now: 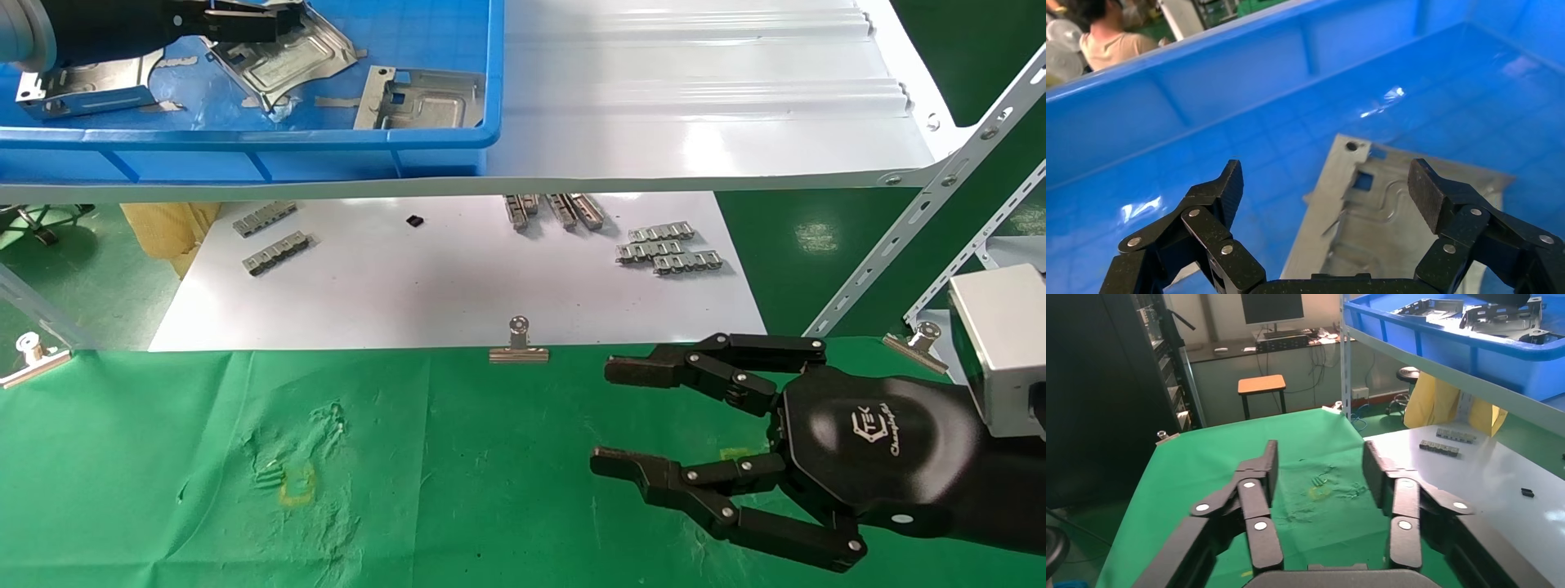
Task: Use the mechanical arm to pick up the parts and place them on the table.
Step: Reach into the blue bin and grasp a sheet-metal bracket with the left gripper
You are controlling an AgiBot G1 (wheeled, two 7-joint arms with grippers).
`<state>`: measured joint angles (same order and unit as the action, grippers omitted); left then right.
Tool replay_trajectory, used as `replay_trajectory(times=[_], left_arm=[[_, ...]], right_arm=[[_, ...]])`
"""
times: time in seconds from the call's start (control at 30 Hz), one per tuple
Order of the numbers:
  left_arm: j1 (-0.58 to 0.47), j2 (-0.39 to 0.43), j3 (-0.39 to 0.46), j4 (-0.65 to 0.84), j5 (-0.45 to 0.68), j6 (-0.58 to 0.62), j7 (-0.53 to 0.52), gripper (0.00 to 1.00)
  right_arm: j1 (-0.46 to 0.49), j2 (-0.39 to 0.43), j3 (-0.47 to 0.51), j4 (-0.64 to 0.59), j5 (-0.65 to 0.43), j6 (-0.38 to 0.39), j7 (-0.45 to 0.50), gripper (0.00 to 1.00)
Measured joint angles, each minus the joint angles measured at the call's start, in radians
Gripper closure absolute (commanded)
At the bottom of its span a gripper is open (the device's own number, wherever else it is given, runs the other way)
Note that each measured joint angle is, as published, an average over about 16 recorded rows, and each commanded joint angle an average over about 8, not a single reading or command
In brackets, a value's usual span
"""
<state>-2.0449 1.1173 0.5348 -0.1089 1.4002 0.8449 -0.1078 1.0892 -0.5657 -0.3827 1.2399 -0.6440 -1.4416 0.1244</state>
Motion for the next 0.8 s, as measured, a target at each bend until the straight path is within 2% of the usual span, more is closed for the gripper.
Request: replay_trajectory(times=[0.3,0.8], left_arm=[[-0.039,0.022,0.027,0.079,0.04,-0.022,-0.003,1.0],[-0.045,0.022,0.027,0.1,0.041,-0.023,0.011,1.0]], right_arm=[[0.0,0.0,0.0,0.0,0.0,0.0,0.0,0.0],[0.0,0.0,0.0,0.0,0.0,0.0,0.0,0.0]])
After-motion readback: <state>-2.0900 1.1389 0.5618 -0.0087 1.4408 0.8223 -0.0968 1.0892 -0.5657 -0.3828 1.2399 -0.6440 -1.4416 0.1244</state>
